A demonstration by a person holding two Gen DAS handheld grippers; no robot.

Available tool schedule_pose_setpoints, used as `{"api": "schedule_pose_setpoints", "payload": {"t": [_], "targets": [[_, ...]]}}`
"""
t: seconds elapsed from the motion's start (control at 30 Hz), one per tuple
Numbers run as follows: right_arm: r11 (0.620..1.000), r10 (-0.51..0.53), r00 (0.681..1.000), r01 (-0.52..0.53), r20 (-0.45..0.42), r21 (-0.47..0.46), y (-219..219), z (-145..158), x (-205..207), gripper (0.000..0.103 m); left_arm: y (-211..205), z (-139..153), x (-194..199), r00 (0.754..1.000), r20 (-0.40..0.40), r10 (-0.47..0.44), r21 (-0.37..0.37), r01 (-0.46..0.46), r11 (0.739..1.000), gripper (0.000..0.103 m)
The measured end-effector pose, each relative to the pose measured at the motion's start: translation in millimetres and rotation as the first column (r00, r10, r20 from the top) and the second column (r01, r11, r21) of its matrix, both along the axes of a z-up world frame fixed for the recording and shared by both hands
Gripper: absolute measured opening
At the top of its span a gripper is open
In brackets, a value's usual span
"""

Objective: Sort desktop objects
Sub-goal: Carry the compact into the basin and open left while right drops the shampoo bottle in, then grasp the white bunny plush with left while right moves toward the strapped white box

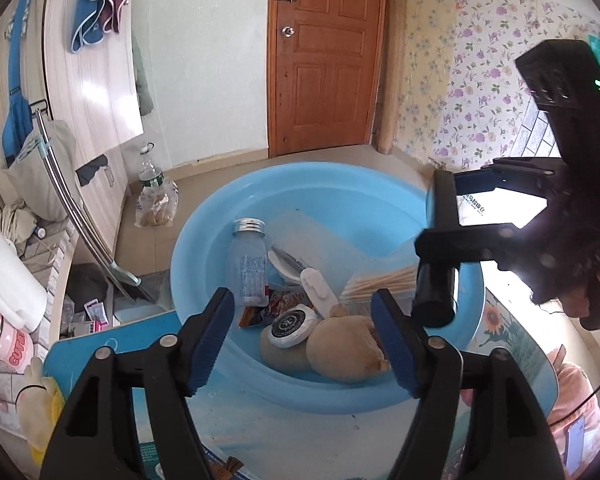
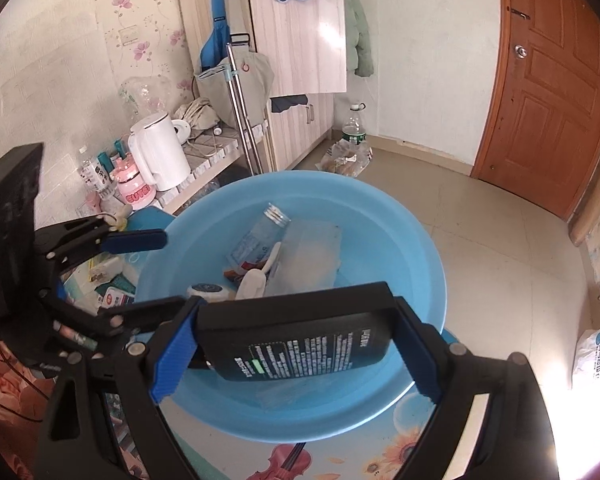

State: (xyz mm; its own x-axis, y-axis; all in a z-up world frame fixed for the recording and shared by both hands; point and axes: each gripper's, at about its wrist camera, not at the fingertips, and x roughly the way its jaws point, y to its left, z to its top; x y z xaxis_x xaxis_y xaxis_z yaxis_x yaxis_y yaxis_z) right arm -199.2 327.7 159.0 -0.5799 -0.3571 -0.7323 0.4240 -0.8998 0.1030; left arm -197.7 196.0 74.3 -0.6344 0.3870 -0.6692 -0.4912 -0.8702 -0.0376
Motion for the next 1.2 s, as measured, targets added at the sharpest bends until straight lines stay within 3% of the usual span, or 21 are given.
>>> {"api": "schedule_pose_setpoints", "payload": {"t": [0.2,0.33,0.6,0.83,1.0,1.2], "targets": [[0.999,-0.017,0.999,0.018,0.029,-0.028,-3,1,-8,0.092,-26,1,12,0.997,0.014,0.071,0.017,-0.072,0.997,0.084],[0.998,-0.017,1.000,0.018,0.025,-0.068,-4,9,-7,0.092,-47,2,25,0.992,0.016,0.126,0.008,-0.126,0.992,0.086],[0.998,-0.025,0.999,0.027,0.040,-0.050,-4,15,10,0.092,-96,-3,46,0.973,0.010,0.233,0.002,-0.233,0.973,0.087],[0.996,-0.068,0.998,0.067,-0.017,-0.061,3,39,36,0.092,-137,-12,60,0.949,0.029,0.314,-0.017,-0.314,0.949,0.087],[0.985,-0.132,0.984,0.116,-0.122,-0.128,7,61,73,0.092,-163,-15,72,0.928,0.023,0.373,-0.017,-0.373,0.928,0.087],[0.968,-0.197,0.966,0.163,-0.171,-0.190,-24,51,121,0.092,-190,-25,83,0.908,0.051,0.417,-0.017,-0.417,0.909,0.089]]}}
